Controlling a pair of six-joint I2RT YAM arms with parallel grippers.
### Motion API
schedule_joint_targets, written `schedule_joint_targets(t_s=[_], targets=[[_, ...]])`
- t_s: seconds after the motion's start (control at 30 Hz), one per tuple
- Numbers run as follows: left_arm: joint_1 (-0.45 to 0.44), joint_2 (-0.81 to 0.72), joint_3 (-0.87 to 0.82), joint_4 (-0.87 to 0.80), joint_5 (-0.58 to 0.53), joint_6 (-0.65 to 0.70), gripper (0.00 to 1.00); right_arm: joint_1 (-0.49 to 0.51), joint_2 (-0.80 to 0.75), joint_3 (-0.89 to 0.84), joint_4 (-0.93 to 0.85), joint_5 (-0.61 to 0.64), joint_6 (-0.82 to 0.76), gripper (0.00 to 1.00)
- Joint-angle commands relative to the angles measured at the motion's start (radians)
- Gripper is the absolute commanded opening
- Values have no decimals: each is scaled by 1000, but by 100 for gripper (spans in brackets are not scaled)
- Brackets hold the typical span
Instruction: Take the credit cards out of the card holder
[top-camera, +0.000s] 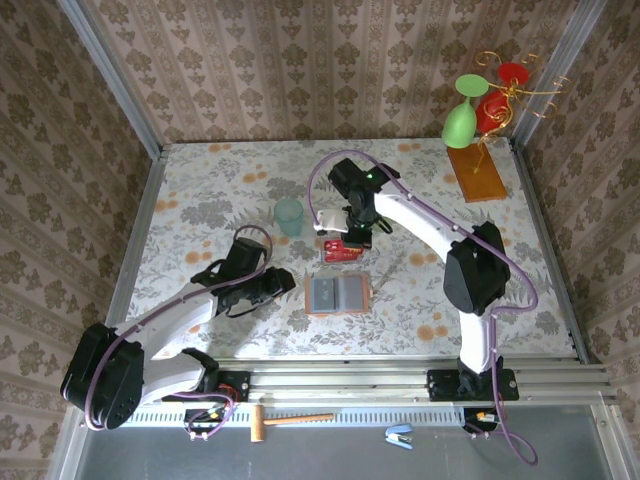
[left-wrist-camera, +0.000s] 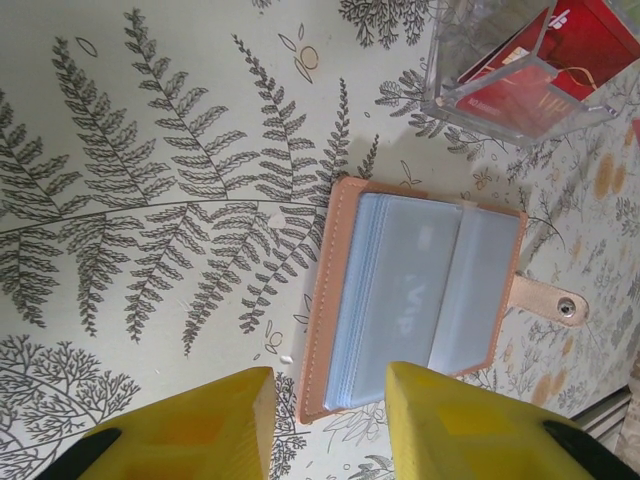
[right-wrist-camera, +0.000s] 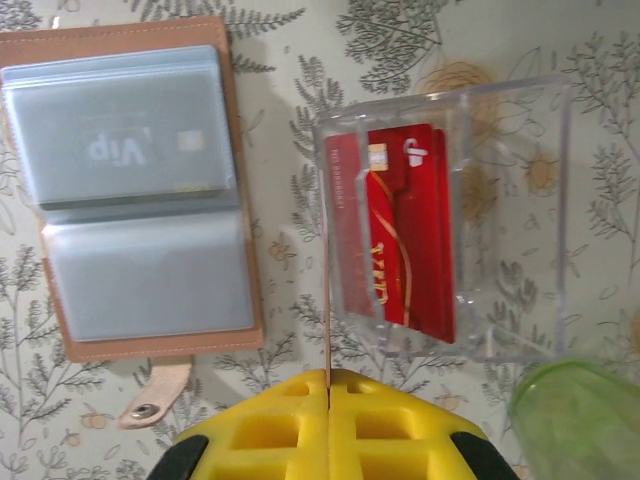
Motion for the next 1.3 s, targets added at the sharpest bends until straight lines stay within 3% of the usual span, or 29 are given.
schedule_joint_targets(t_s=[0.0,0.67,1.27], targets=[[11,-7,19,-26,-12,-8,35,-17,58,89,-82,24,-42,0],[43,-1,23,-26,-2,-1,35,-38,253,303,-167,-31,-91,0],[57,3,20,-11,19,-6,35,-35,309,267,-159,-67,-59,3]])
